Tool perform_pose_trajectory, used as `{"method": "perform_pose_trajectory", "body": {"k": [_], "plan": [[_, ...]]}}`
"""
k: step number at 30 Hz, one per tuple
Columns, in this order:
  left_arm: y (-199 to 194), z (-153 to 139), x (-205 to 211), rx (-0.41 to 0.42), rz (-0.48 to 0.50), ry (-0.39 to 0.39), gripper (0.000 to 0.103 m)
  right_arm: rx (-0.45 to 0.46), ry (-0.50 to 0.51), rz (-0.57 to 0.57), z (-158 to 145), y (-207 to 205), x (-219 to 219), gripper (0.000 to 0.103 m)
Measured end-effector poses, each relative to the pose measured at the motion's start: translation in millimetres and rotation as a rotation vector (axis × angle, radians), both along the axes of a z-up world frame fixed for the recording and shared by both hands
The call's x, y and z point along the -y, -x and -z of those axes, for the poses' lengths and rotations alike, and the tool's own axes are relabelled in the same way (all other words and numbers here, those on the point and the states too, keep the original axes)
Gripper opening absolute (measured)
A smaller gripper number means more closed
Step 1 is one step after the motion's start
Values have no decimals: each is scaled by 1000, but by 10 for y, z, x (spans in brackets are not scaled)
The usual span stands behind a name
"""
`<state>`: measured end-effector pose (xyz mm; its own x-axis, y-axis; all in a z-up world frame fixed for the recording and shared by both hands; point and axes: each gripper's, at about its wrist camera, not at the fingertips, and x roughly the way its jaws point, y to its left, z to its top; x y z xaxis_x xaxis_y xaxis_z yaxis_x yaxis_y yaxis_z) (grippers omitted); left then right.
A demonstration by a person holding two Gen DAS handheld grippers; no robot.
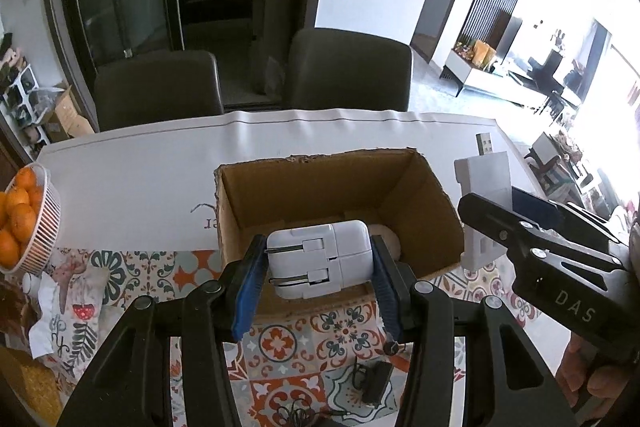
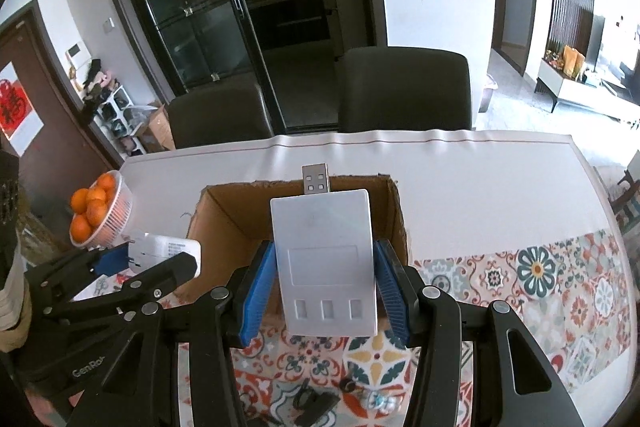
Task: Organize rigid objects
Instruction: 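Lift and carry the adapter and charger over the box with both tools, then lower into the box and open both tools to release, then withdraw both tools from the box toward the figurine and black adapter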
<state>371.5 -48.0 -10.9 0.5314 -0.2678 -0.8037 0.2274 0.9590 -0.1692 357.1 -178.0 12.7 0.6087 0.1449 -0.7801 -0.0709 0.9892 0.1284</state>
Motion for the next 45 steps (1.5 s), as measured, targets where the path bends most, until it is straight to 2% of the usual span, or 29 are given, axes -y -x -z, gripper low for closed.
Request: {"method": "perform_pose_trajectory", "body": {"k": [10, 21, 22, 24, 27, 34, 45], "plan": [[-260, 215, 6, -60, -9, -21, 49, -100, -6, -8, 272, -328, 5, 51], [-386, 538, 21, -130, -6, -22, 50, -156, 19, -21, 559, -507, -14, 51], [-386, 545, 24, -127, -8, -28, 51, -172, 14, -17, 597, -520, -7, 52], [-383, 558, 16, -122, -22, -46, 63, -202, 10, -17, 661, -532, -11, 54], [-340, 556, 30, -107, -29, -70, 64, -212, 20, -7, 724, -505, 0, 54], [-148, 472, 8, -60, -44, -102, 65, -191, 26, 32, 676, -310, 50, 54], [244, 220, 47, 10, -31, -94, 71, -98, 61, 77, 346, 42, 100, 54]]}}
